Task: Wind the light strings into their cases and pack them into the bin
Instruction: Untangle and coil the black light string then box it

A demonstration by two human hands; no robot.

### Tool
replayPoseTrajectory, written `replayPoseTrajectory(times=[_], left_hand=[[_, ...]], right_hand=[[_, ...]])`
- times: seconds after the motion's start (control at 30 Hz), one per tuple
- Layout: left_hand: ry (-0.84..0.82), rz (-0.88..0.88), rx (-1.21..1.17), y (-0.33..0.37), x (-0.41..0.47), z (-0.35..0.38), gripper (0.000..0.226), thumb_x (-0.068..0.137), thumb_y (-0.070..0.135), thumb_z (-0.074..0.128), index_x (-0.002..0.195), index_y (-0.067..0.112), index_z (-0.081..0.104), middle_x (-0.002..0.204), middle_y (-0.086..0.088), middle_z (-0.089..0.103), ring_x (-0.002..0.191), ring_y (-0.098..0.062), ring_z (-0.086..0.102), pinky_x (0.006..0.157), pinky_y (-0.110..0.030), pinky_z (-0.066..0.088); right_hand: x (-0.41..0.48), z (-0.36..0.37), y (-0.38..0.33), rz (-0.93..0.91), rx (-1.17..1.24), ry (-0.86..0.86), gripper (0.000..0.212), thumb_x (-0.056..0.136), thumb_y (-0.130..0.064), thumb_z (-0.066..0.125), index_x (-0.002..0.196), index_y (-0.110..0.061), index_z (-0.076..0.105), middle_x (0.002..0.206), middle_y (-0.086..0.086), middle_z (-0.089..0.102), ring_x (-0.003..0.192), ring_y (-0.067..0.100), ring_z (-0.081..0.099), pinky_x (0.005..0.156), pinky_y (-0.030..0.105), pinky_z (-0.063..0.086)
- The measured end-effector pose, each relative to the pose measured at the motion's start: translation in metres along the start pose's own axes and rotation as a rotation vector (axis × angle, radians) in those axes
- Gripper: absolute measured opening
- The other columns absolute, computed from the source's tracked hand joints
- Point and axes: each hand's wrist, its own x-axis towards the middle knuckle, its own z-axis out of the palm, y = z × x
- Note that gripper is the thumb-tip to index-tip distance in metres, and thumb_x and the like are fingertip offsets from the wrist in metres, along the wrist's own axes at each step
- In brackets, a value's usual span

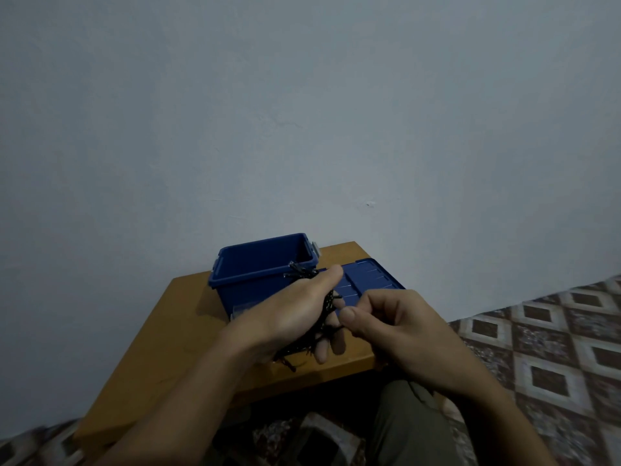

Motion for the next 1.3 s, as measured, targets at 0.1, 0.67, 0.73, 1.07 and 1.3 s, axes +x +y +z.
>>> replayPoseTrajectory(times=[0.1,0.67,0.73,1.07,1.3], left_hand=[[-0.041,-0.005,0.043,-0.002,0.0,-0.002,0.083,0.102,0.062,0.022,0.082,-0.004,0.068,0.069,-0.018,0.067,0.047,-0.021,0.05,0.066,-0.033,0.046],[-0.297,-0.017,-0.115,-0.014,0.002,-0.022,0.083,0.086,0.085,0.034,0.059,0.008,0.051,0.043,-0.006,0.035,0.03,-0.012,0.028,0.039,-0.025,0.035],[-0.371,-0.011,-0.184,-0.015,0.001,-0.023,0.081,0.086,0.083,0.035,0.056,0.009,0.048,0.04,-0.005,0.033,0.028,-0.011,0.028,0.04,-0.025,0.036],[-0.673,0.036,-0.534,-0.02,0.002,-0.03,0.052,0.089,0.048,0.055,0.052,0.012,0.051,0.032,0.003,0.041,0.027,-0.009,0.037,0.044,-0.022,0.044],[-0.941,0.191,-0.708,-0.025,0.005,-0.024,0.063,0.099,0.054,0.039,0.059,0.01,0.06,0.034,0.001,0.035,0.028,-0.016,0.025,0.05,-0.025,0.046]], right_hand=[[-0.001,-0.003,0.0,-0.006,0.043,-0.089,0.021,0.097,-0.018,0.063,0.082,-0.004,0.062,0.055,-0.009,0.058,0.044,0.002,0.043,0.047,0.013,0.036],[0.009,0.009,0.016,-0.393,-0.37,0.38,0.01,0.094,-0.023,0.067,0.099,-0.03,0.073,0.09,-0.016,0.07,0.083,0.004,0.067,0.069,0.024,0.054],[0.008,0.012,0.014,-0.34,-0.213,0.398,0.019,0.093,-0.019,0.068,0.097,-0.037,0.064,0.088,-0.017,0.07,0.08,0.005,0.068,0.068,0.025,0.055],[0.011,0.022,0.019,-0.316,-0.166,0.431,0.014,0.092,-0.016,0.068,0.097,-0.03,0.069,0.09,-0.014,0.066,0.083,0.013,0.067,0.068,0.033,0.057],[0.011,0.025,0.014,-0.277,-0.098,0.42,0.009,0.09,-0.025,0.067,0.093,-0.033,0.072,0.091,-0.014,0.073,0.087,0.013,0.07,0.072,0.034,0.058]])
